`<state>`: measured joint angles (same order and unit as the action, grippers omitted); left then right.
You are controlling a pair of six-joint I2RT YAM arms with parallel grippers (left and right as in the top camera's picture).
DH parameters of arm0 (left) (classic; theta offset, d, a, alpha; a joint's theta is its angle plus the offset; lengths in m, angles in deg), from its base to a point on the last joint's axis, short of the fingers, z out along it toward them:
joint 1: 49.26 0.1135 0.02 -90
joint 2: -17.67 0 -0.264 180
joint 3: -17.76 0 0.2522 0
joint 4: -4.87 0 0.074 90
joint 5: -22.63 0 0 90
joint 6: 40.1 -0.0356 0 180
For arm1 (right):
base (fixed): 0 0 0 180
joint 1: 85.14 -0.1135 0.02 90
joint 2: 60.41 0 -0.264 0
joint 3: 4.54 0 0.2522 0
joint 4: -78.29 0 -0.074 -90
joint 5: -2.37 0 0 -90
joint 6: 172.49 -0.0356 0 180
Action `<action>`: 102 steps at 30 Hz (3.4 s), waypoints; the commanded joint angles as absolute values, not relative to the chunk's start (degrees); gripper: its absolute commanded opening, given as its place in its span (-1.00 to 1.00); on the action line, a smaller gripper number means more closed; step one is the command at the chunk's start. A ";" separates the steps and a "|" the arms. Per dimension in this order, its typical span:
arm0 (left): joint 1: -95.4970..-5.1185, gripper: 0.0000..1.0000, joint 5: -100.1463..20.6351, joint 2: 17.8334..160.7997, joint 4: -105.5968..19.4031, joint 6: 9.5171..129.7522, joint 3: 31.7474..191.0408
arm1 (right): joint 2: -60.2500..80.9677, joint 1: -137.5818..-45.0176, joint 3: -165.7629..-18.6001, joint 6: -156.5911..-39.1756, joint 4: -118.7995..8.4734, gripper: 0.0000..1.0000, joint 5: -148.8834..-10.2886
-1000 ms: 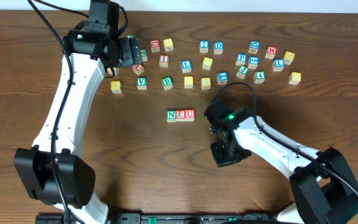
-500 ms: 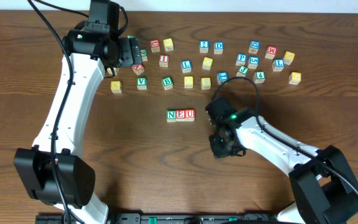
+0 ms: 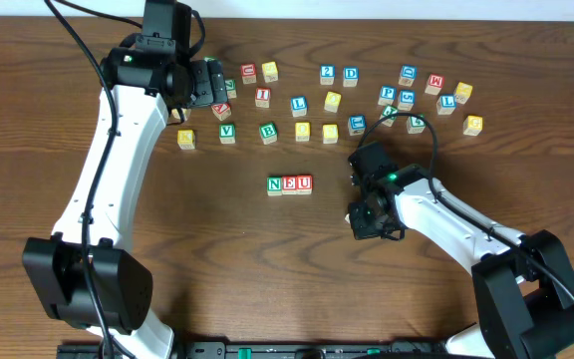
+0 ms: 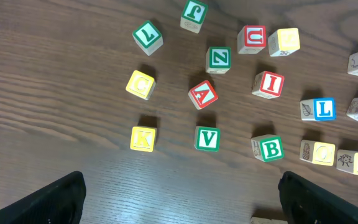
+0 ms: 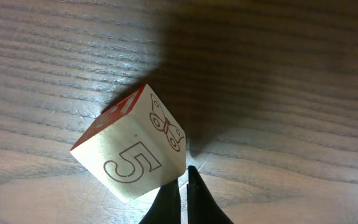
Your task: Spell out NEURIPS
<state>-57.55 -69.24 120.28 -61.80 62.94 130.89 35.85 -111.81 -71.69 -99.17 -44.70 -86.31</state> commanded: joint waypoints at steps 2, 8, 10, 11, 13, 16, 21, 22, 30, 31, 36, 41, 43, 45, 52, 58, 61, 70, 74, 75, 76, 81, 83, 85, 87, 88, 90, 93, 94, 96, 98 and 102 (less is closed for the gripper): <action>-57.36 0.95 -69.96 120.54 -61.97 62.19 131.85 | 36.29 -111.70 -71.67 -96.51 -44.94 -0.98 -85.50; -57.36 0.96 -69.96 120.54 -61.97 62.19 131.85 | 36.29 -111.99 -71.78 -92.64 -45.43 -0.98 -83.31; -57.36 0.96 -69.96 120.54 -61.97 62.19 131.85 | 36.29 -112.29 -71.89 -92.59 -45.58 -0.98 -83.40; -57.36 0.96 -69.96 120.54 -61.97 62.19 131.85 | 36.29 -112.53 -71.93 -92.44 -45.80 -0.98 -83.38; -57.36 0.96 -69.96 120.54 -61.97 62.19 131.85 | 36.29 -113.28 -71.93 -91.89 -46.41 -0.98 -83.42; -57.36 0.96 -69.96 120.54 -61.97 62.19 131.85 | 36.29 -114.44 -71.93 -91.35 -47.61 -0.98 -83.97; -57.36 0.96 -69.96 120.54 -61.97 62.19 131.85 | 36.29 -115.53 -71.93 -90.43 -50.76 -0.98 -86.04; -57.36 0.96 -69.96 120.54 -61.97 62.19 131.85 | 36.29 -115.53 -71.93 -90.17 -51.20 -0.98 -86.04; -57.36 0.96 -69.96 120.54 -61.97 62.19 131.85 | 36.27 -115.79 -74.34 -89.05 -48.68 -0.98 -85.52; -57.36 0.96 -69.96 120.54 -61.97 62.19 131.85 | 36.27 -115.81 -75.71 -89.05 -47.37 -0.98 -85.54; -57.36 0.96 -69.96 120.54 -61.97 62.19 131.85 | 36.27 -115.83 -83.12 -89.32 -42.48 -0.98 -85.54; -57.36 0.96 -69.96 120.54 -61.95 62.19 131.85 | 36.34 -115.88 -85.07 -89.69 -43.72 -0.98 -81.19; -57.36 0.96 -69.96 120.54 -61.95 62.19 131.85 | 37.21 -116.25 -85.07 -89.71 -44.25 -0.98 -78.35; -57.36 0.96 -69.98 120.54 -61.97 62.19 131.85 | 38.70 -116.71 -85.07 -89.71 -44.16 -0.98 -77.30; -57.36 0.96 -69.96 120.54 -62.15 62.19 131.85 | 44.73 -118.50 -85.22 -90.04 -44.03 -0.98 -76.08; -57.36 0.96 -69.96 120.54 -62.41 62.19 131.85 | 44.71 -117.76 -85.39 -92.53 -43.70 -0.98 -79.55; -57.36 0.96 -69.96 120.54 -62.41 62.19 131.85 | 44.71 -117.76 -85.42 -95.44 -43.39 -0.98 -82.81; -57.36 0.96 -69.96 120.54 -62.39 62.19 131.85 | 44.71 -117.67 -85.42 -101.84 -43.13 -0.98 -89.72; -57.36 0.96 -69.96 120.54 -62.39 62.19 131.85 | 44.71 -117.08 -85.44 -103.87 -43.37 -0.98 -92.25; -57.36 0.96 -69.98 120.54 -62.39 62.19 131.85 | 44.71 -116.82 -85.44 -104.20 -43.41 -0.98 -92.45; -57.36 0.96 -69.96 120.54 -62.39 62.19 131.85 | 44.71 -116.21 -85.44 -105.05 -43.39 -0.97 -92.95; -57.36 0.96 -69.96 120.54 -62.39 62.19 131.85 | 44.71 -114.92 -85.44 -105.64 -44.14 -0.98 -93.56; -57.36 0.96 -69.96 120.54 -62.39 62.19 131.85 | 44.71 -114.65 -85.44 -105.66 -44.86 -0.98 -93.61; -57.36 0.96 -69.96 120.54 -62.39 62.19 131.85 | 44.71 -114.30 -85.44 -106.01 -45.38 -0.98 -93.78; -57.36 0.96 -69.96 120.54 -62.39 62.19 131.85 | 44.71 -113.87 -85.44 -106.82 -45.67 -0.98 -94.37; -57.36 0.96 -69.96 120.54 -62.39 62.19 131.85 | 44.71 -113.65 -85.44 -107.46 -45.64 -0.98 -94.90; -57.36 0.96 -69.96 120.54 -62.39 62.19 131.85 | 44.71 -113.50 -85.44 -108.42 -45.67 -0.98 -95.66; -57.36 0.96 -69.96 120.54 -62.39 62.19 131.85 | 44.71 -113.50 -85.44 -110.39 -45.54 -0.98 -97.32; -57.36 0.96 -69.96 120.54 -62.39 62.19 131.85 | 44.71 -113.52 -85.44 -110.91 -45.56 -0.98 -97.65; -57.36 0.96 -69.96 120.54 -62.36 62.19 131.85 | 44.71 -113.50 -85.42 -112.16 -45.56 -0.98 -98.09; -57.36 0.96 -69.96 120.54 -62.36 62.19 131.85 | 44.71 -113.50 -85.42 -113.49 -45.49 -0.98 -99.05; -57.36 0.96 -69.98 120.54 -62.36 62.19 131.85 | 44.71 -113.52 -85.42 -115.59 -45.29 -0.98 -101.21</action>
<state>-57.55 -69.26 120.28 -62.25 62.96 130.89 45.25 -113.85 -84.70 -112.09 -45.49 -97.76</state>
